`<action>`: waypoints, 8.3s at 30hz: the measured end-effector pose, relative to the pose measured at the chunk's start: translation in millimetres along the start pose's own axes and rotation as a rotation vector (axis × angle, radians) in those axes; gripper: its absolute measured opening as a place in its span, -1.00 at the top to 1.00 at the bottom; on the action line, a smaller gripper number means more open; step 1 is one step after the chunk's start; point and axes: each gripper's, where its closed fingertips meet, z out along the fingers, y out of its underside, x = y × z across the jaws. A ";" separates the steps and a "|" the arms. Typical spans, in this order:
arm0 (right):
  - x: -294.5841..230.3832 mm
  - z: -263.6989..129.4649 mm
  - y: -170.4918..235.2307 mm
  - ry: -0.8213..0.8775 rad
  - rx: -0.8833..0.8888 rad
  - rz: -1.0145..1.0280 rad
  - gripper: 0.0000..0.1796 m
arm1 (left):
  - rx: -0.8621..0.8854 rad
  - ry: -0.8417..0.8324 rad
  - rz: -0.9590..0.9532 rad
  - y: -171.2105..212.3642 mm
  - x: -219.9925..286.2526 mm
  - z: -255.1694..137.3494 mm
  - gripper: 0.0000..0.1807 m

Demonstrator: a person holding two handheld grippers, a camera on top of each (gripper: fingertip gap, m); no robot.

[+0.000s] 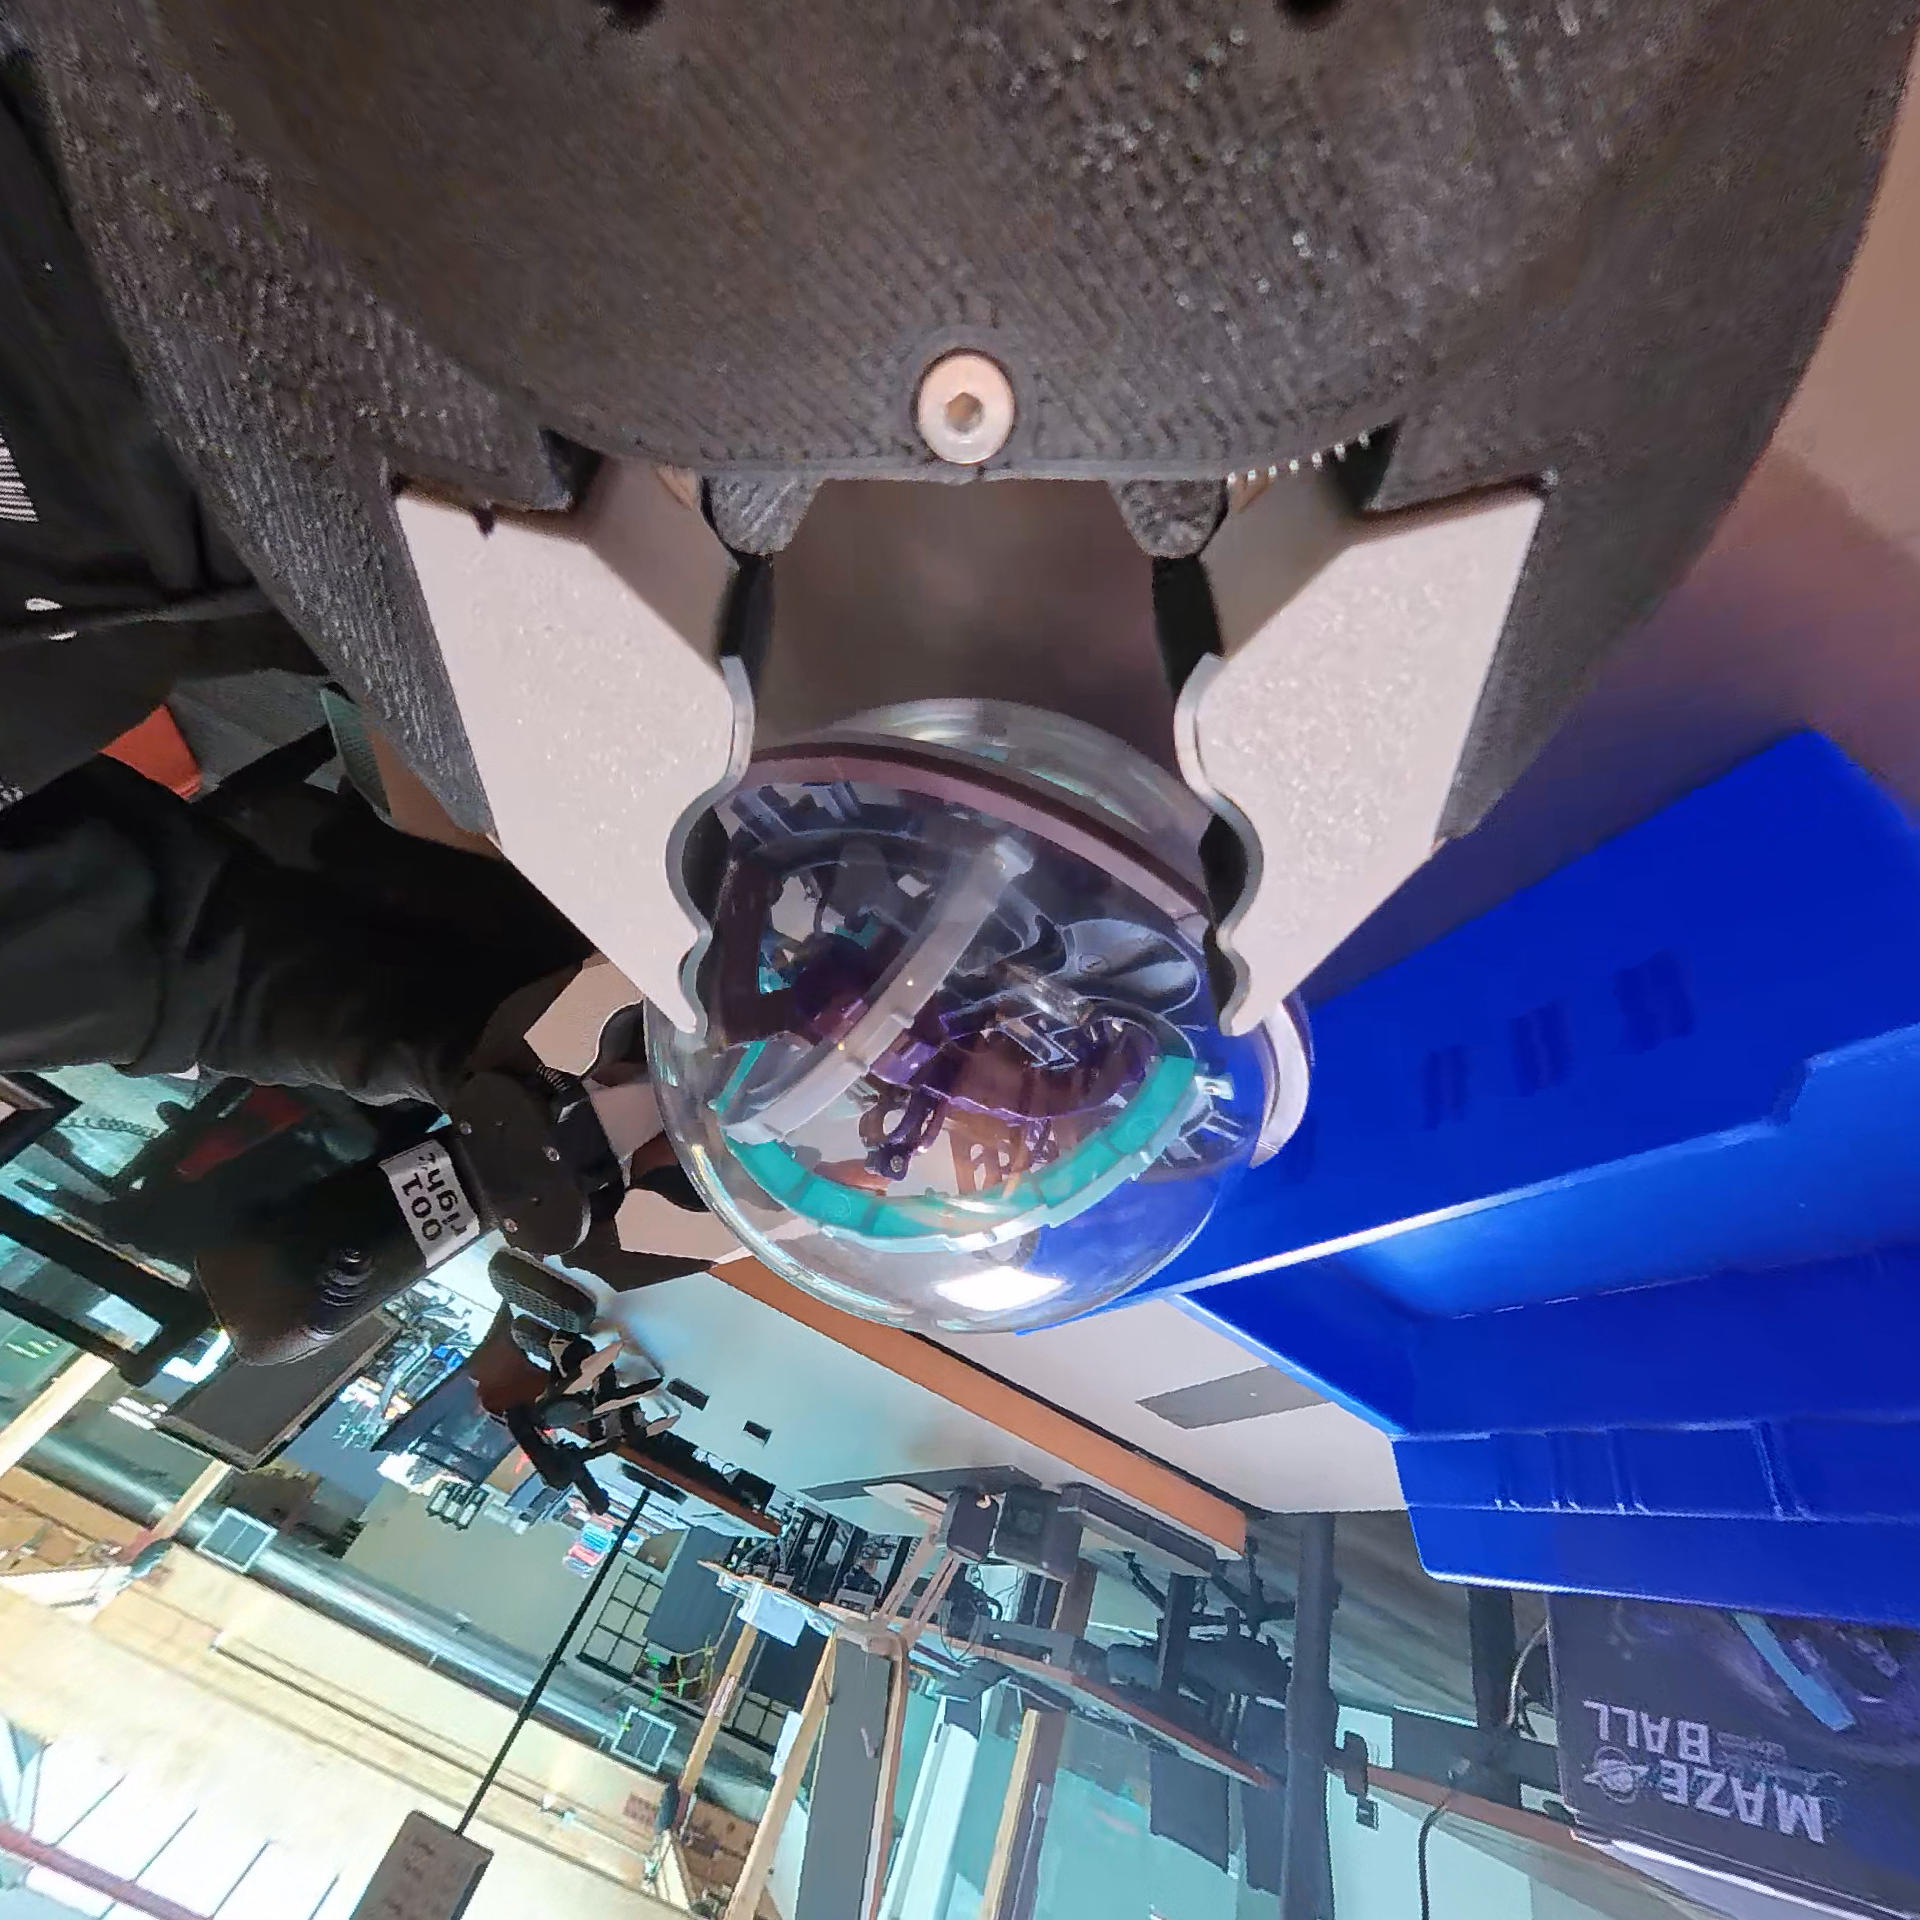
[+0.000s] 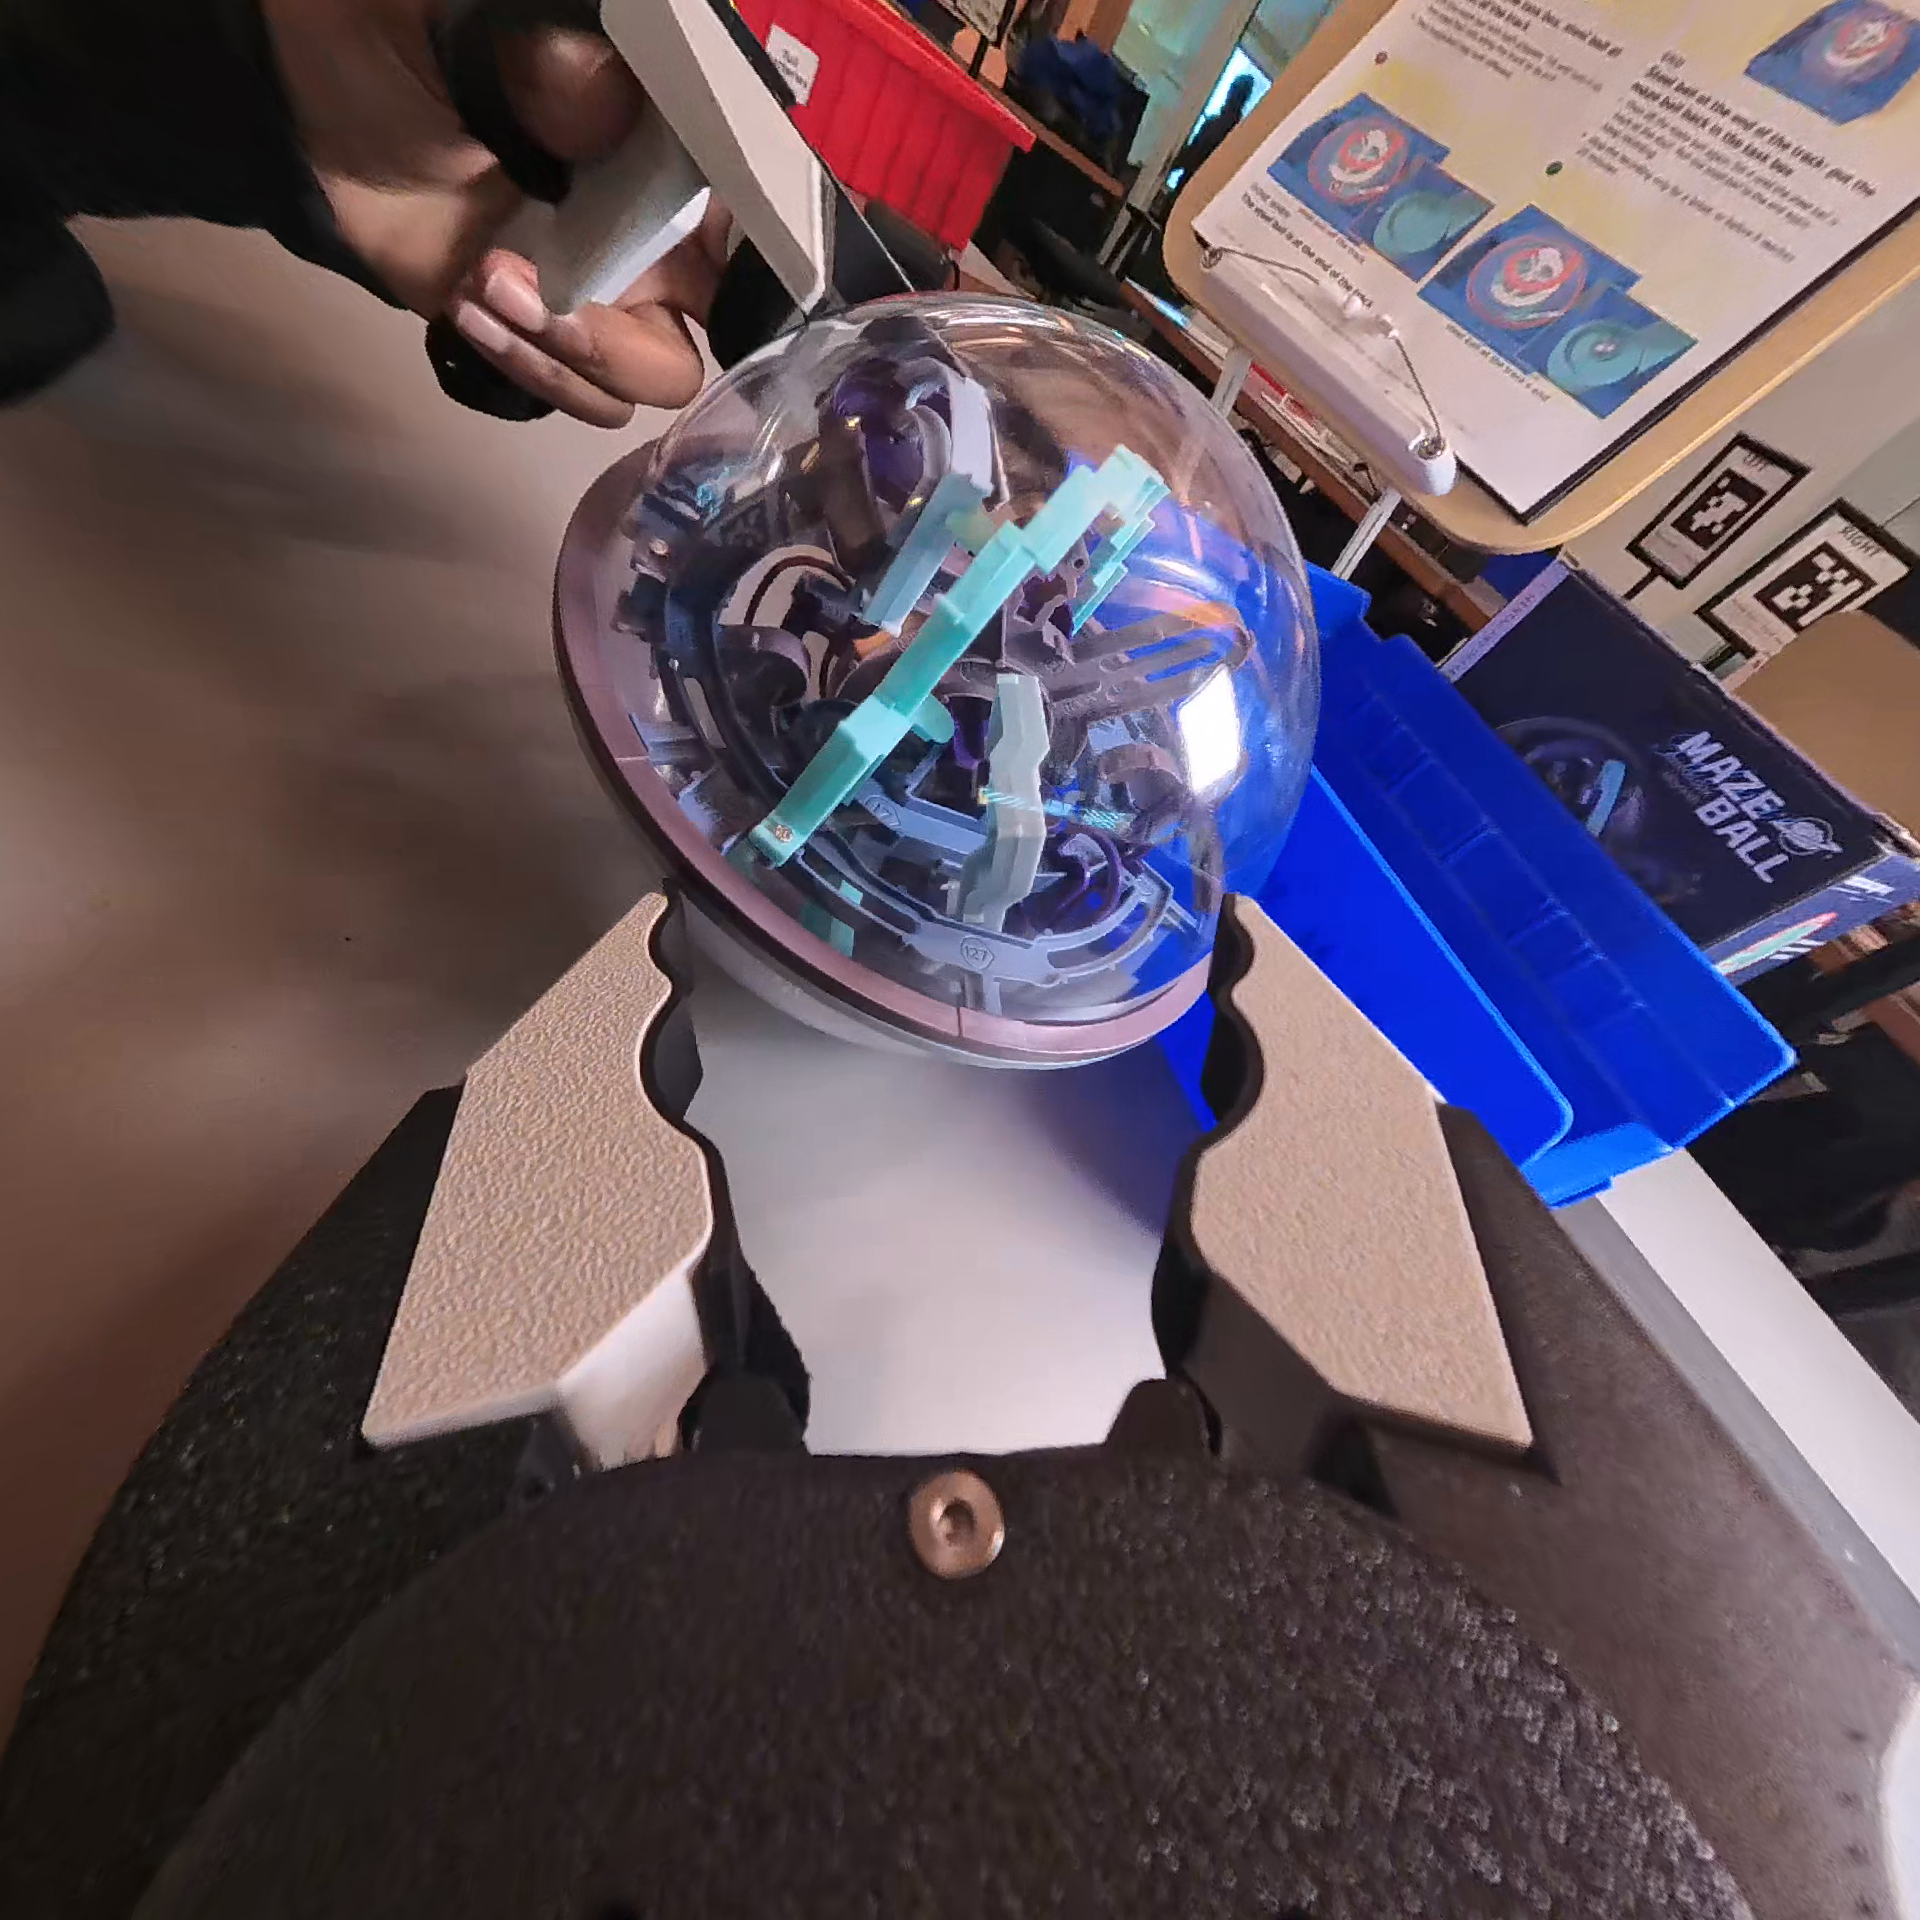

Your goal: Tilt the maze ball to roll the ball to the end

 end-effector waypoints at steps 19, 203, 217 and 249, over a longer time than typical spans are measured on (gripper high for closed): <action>-0.3 -12.5 6.8 0.040 -0.005 -0.234 0.81 | -0.003 0.127 -0.051 15.0 -14.6 -21.7 0.22; -10.9 -61.6 -21.0 -0.515 0.228 0.480 0.92 | -0.134 0.357 0.152 43.3 28.3 -30.1 0.43; -6.5 -59.4 -19.0 -0.476 0.234 0.489 0.91 | -0.123 0.411 0.196 42.4 40.0 -33.0 0.92; -25.2 -65.4 -5.9 -0.563 0.112 0.409 0.93 | -0.100 0.457 0.255 39.1 54.5 -38.3 0.93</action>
